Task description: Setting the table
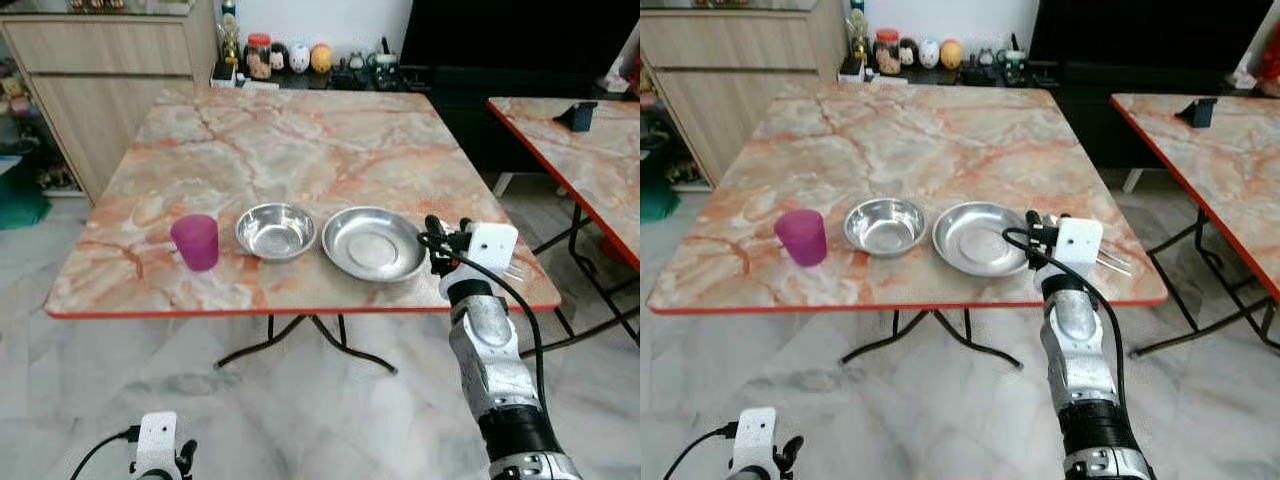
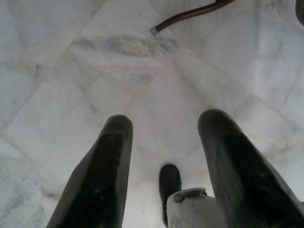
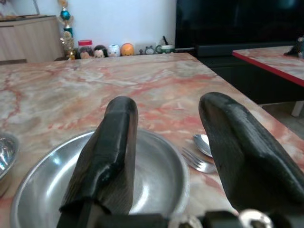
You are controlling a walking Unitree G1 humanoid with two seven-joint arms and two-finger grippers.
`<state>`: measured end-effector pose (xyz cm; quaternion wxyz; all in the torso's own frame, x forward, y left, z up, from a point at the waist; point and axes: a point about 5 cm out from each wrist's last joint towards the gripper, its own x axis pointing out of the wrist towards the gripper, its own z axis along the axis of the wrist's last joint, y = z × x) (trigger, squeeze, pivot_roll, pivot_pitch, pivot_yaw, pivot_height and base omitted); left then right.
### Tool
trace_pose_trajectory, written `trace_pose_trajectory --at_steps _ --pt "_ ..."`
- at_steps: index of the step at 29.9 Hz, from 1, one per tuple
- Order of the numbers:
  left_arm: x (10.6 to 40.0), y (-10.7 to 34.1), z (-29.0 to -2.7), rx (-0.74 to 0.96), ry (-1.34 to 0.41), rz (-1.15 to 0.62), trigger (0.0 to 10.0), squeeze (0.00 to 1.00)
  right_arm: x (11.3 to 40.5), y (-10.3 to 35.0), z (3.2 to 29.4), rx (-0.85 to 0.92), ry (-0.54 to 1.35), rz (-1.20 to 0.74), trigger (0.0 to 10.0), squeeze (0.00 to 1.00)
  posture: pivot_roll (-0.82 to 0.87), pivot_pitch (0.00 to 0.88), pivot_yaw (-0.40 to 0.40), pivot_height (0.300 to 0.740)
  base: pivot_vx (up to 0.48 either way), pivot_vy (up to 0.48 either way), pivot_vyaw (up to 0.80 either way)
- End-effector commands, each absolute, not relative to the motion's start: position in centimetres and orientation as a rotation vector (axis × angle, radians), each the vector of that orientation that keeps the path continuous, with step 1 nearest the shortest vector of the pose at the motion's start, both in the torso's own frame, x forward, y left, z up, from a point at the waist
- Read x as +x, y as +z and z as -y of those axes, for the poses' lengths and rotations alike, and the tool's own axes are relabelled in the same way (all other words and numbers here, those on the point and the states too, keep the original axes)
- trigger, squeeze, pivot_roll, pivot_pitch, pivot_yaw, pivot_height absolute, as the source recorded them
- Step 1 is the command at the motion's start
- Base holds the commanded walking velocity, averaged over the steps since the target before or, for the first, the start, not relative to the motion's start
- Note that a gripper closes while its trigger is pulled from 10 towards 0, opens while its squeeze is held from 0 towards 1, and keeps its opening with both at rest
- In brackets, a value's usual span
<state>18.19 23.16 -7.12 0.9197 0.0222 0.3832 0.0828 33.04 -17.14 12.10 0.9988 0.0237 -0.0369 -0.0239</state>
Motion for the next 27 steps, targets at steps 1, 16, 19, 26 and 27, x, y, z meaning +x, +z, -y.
trace_pose_trajectory --at_steps 1,16,19,26,27 --pt "18.0 -7.3 -23.0 0.044 0.171 -0.809 10.0 0.00 33.0 12.3 17.4 0.049 -0.060 0.082 10.0 0.00 -0.02 0.000 -0.081 0.740 0.330 0.000 0.00" --pt "17.8 -7.5 -22.9 0.049 0.171 -0.819 10.0 0.00 32.2 11.2 17.7 0.058 -0.112 0.033 10.0 0.00 -0.01 0.000 -0.083 0.740 0.110 0.000 0.00" --pt "17.6 -7.5 -22.9 0.052 0.171 -0.824 10.0 0.00 31.1 10.0 18.3 0.072 -0.150 -0.019 10.0 0.00 -0.01 0.000 -0.086 0.740 0.000 0.000 0.00" --pt "17.5 -7.6 -23.0 0.056 0.171 -0.831 10.0 0.00 27.6 7.1 20.9 0.165 -0.235 -0.184 10.0 1.00 -0.02 0.000 -0.086 0.740 0.000 0.000 0.00" --pt "17.5 -7.6 -23.0 0.056 0.171 -0.831 10.0 0.00 27.6 7.1 20.9 0.165 -0.235 -0.184 10.0 1.00 -0.02 0.000 -0.086 0.740 0.000 0.000 0.00"
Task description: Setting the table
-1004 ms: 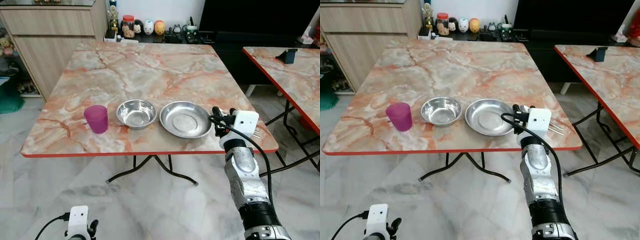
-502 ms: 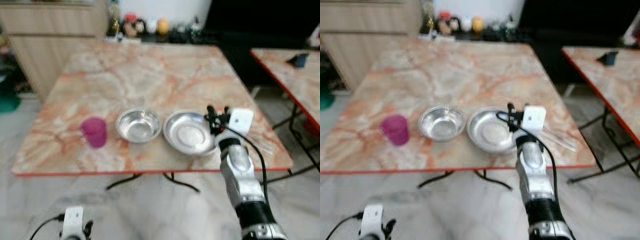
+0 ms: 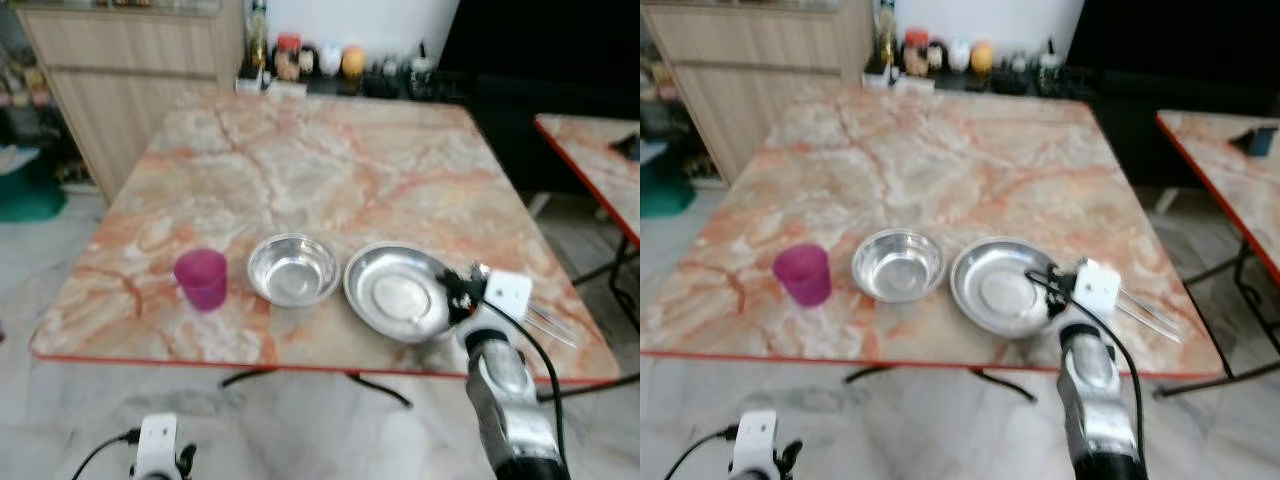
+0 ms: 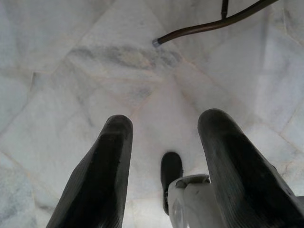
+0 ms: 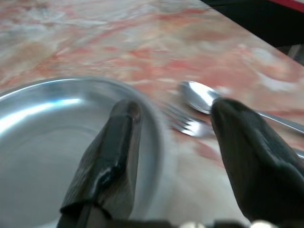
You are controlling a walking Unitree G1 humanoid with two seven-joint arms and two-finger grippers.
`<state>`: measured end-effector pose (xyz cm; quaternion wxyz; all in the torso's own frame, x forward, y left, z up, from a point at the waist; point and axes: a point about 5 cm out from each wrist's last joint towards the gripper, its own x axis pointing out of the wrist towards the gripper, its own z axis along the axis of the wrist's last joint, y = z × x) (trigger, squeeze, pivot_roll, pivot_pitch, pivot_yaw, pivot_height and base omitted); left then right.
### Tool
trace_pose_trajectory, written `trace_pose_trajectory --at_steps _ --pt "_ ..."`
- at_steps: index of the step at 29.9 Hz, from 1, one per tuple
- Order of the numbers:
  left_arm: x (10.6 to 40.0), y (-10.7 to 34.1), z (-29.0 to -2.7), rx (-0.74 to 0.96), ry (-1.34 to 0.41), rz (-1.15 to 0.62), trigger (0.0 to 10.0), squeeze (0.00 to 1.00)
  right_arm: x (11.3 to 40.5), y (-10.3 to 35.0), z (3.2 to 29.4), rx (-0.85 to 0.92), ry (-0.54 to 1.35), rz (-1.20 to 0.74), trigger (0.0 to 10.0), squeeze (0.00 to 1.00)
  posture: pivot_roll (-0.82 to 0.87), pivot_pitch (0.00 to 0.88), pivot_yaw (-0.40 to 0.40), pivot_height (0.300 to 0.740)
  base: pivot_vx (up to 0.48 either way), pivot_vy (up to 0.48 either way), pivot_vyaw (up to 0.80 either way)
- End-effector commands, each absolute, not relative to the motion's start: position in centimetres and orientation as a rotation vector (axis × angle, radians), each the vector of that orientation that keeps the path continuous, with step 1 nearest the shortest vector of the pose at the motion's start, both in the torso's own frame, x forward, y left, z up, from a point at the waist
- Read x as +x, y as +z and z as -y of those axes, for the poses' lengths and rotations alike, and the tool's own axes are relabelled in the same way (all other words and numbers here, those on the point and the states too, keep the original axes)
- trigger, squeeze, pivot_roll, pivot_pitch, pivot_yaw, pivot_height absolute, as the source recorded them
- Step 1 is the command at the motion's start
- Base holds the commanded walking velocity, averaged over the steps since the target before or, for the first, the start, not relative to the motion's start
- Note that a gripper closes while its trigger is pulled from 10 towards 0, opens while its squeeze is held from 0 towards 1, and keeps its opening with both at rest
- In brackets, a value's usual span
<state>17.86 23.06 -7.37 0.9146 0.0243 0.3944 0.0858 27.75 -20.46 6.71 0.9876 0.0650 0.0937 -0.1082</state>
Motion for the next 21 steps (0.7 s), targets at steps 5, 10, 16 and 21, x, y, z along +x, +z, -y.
trace_pose_trajectory --at_steps 5,10,16,21 --pt "17.6 -7.6 -23.0 0.061 0.164 -0.836 10.0 0.00 26.1 5.5 22.1 0.249 -0.307 -0.280 10.0 0.00 -0.03 0.000 -0.079 0.740 0.000 0.000 0.00" --pt "17.7 -7.6 -23.0 0.064 0.162 -0.837 10.0 0.00 27.4 6.0 21.7 0.279 -0.243 -0.261 10.0 0.97 -0.03 0.000 -0.080 0.740 0.000 0.000 0.00" --pt "17.5 -7.6 -23.1 0.065 0.172 -0.838 10.0 0.00 29.1 7.6 21.0 0.328 -0.175 -0.197 10.0 1.00 -0.01 0.000 -0.083 0.740 0.000 0.000 0.00" --pt "17.1 -7.8 -23.1 0.066 0.172 -0.851 10.0 0.00 29.9 7.4 20.5 0.310 -0.166 -0.223 10.0 0.00 -0.01 0.000 -0.081 0.740 0.000 0.000 0.00"
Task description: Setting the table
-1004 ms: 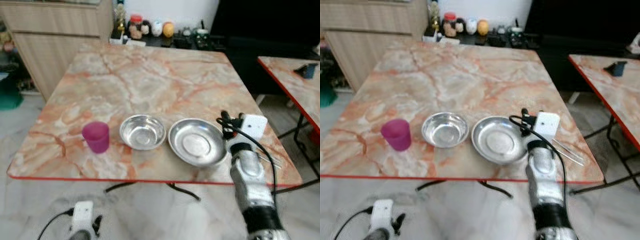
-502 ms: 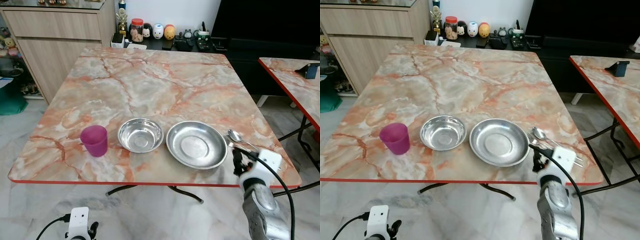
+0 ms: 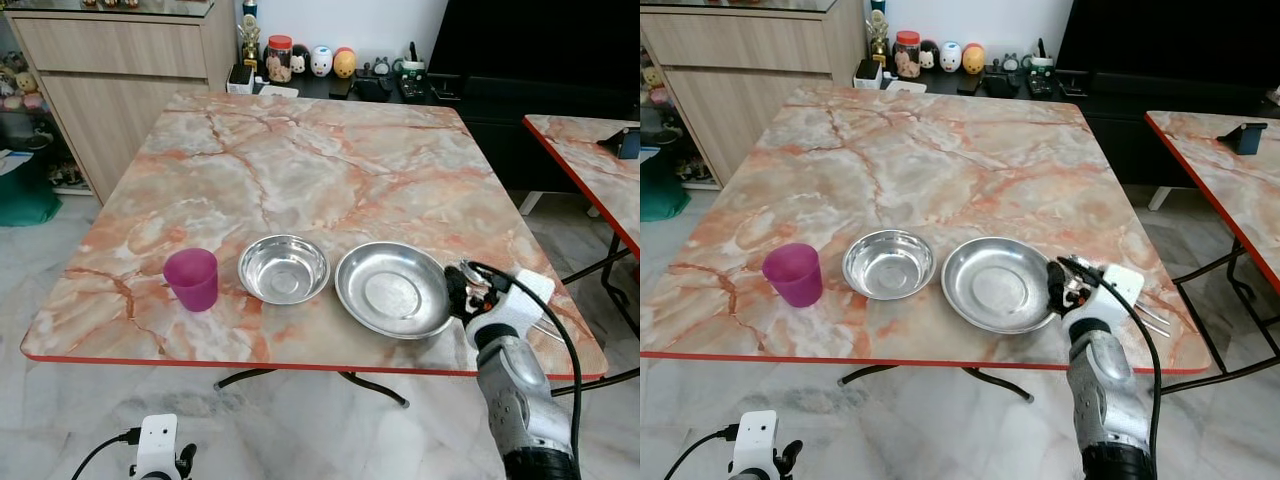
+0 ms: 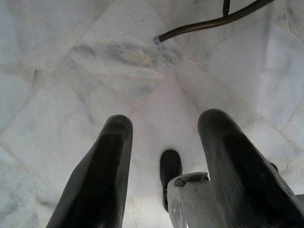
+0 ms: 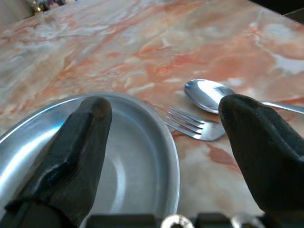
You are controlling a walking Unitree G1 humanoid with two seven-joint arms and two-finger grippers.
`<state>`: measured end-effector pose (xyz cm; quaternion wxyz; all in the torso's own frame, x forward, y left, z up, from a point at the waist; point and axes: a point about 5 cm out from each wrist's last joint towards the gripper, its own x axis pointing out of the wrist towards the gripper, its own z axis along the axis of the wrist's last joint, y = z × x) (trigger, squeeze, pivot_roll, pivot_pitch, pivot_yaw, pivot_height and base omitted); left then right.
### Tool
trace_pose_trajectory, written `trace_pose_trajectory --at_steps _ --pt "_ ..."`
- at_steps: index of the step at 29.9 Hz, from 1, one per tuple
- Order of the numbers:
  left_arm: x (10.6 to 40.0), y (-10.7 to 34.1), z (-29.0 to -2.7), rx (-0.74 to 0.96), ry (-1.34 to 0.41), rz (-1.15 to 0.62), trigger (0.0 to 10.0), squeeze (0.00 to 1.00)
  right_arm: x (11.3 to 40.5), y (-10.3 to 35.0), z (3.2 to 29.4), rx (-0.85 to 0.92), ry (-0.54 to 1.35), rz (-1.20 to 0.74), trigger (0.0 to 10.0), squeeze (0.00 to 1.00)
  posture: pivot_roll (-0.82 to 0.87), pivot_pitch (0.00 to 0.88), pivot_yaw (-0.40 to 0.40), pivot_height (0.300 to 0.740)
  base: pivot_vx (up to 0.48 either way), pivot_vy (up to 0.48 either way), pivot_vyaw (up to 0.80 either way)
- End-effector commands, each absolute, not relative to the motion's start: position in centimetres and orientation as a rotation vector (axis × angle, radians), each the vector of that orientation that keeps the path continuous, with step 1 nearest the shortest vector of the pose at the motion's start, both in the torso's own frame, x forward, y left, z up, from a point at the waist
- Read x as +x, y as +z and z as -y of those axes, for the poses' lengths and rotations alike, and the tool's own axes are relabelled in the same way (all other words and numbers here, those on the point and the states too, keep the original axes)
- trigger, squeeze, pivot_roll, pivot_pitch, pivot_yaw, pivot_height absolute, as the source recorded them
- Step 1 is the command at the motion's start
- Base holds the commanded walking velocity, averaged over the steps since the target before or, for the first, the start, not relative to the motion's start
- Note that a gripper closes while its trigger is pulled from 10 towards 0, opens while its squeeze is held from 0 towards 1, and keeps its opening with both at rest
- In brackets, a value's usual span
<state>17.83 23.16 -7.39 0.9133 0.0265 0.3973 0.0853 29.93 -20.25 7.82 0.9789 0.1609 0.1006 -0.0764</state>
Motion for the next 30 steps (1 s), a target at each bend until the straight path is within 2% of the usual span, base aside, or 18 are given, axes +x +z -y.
trace_pose_trajectory --at_steps 1,10,30 --pt "17.1 -7.8 -23.1 0.067 0.172 -0.852 10.0 0.00 29.9 7.3 20.5 0.308 -0.170 -0.228 10.0 0.00 -0.01 0.000 -0.080 0.740 0.000 0.000 0.00" --pt "17.3 -7.7 -23.2 0.085 0.152 -0.854 10.0 0.00 29.7 5.6 19.7 0.337 -0.168 -0.311 10.0 0.00 -0.01 0.000 -0.077 0.740 0.000 0.000 0.00" --pt "17.4 -7.7 -22.7 0.108 0.118 -0.852 10.0 0.00 31.0 5.7 18.5 0.350 -0.119 -0.317 10.0 0.00 -0.01 0.000 -0.073 0.740 0.000 0.000 0.00"
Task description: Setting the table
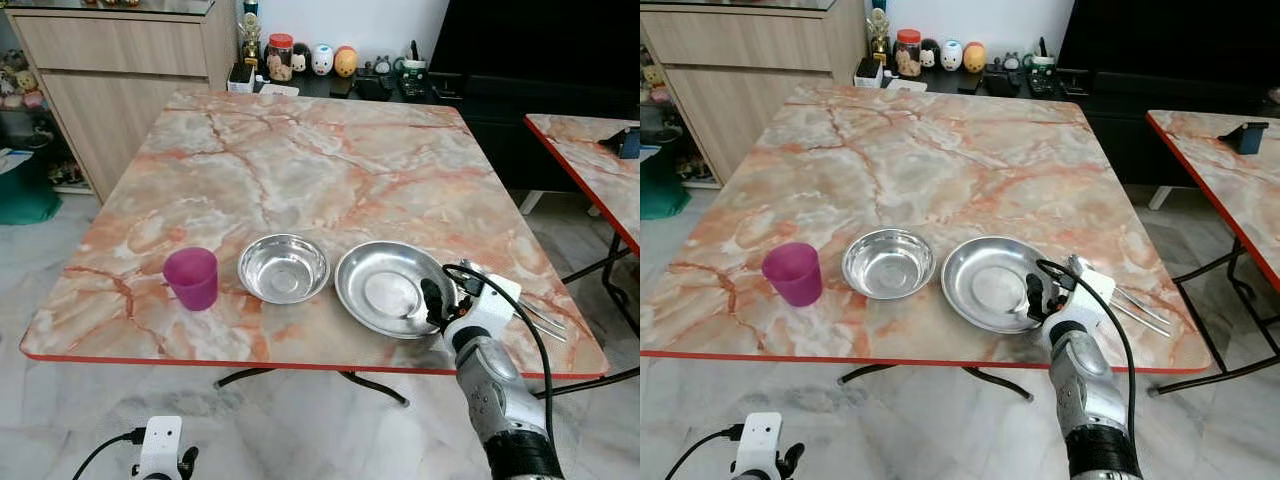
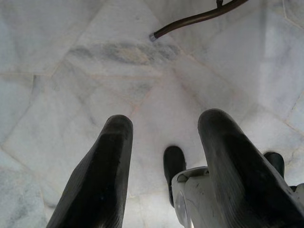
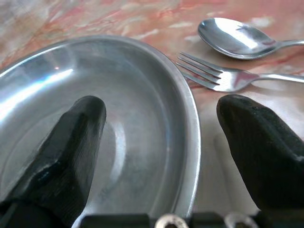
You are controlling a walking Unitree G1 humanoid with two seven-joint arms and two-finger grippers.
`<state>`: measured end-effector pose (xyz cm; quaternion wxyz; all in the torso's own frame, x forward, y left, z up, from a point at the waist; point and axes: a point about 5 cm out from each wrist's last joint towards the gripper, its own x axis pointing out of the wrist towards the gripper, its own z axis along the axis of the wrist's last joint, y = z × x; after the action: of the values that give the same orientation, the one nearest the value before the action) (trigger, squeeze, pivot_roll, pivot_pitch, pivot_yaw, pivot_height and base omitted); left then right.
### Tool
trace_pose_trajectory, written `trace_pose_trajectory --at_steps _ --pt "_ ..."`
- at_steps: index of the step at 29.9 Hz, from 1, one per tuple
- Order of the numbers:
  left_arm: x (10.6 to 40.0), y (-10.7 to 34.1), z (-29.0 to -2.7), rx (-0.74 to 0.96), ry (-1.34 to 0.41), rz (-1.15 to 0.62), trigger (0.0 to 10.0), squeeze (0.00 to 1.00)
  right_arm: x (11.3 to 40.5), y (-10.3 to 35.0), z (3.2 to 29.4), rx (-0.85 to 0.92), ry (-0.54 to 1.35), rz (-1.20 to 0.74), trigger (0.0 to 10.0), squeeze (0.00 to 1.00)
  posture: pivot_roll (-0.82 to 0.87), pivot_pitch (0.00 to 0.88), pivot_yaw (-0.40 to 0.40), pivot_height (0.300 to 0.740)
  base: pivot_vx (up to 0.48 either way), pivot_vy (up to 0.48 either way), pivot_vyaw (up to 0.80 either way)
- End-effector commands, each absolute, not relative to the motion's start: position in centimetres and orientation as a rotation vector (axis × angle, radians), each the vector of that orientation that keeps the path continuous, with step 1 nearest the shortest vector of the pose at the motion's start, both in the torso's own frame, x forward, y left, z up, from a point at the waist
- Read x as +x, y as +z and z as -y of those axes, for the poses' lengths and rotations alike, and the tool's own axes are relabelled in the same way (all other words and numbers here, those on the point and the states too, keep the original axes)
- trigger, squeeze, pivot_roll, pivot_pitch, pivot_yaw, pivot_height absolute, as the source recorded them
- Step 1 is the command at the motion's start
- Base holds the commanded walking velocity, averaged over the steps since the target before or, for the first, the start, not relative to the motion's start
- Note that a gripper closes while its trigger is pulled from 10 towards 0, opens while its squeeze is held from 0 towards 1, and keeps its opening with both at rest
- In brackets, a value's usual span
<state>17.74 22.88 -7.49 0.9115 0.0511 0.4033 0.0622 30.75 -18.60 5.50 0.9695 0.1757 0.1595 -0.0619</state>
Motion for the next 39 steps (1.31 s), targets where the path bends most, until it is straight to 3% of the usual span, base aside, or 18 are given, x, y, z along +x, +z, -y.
trace_pose_trajectory --at_steps 1,24,39 --pt "17.3 -7.8 -22.7 0.108 0.118 -0.853 10.0 0.00 31.0 5.6 18.5 0.350 -0.120 -0.317 10.0 0.00 -0.01 0.000 -0.072 0.740 0.000 0.000 0.00" --pt "17.3 -7.8 -22.9 0.119 0.101 -0.861 10.0 0.00 30.4 5.3 19.7 0.385 -0.207 -0.273 10.0 0.00 -0.01 0.000 -0.070 0.740 0.000 0.000 0.00" --pt "17.2 -7.9 -22.3 0.124 0.096 -0.856 10.0 0.00 30.9 4.8 18.8 0.382 -0.160 -0.320 10.0 0.00 0.00 0.000 -0.074 0.740 0.000 0.000 0.00"
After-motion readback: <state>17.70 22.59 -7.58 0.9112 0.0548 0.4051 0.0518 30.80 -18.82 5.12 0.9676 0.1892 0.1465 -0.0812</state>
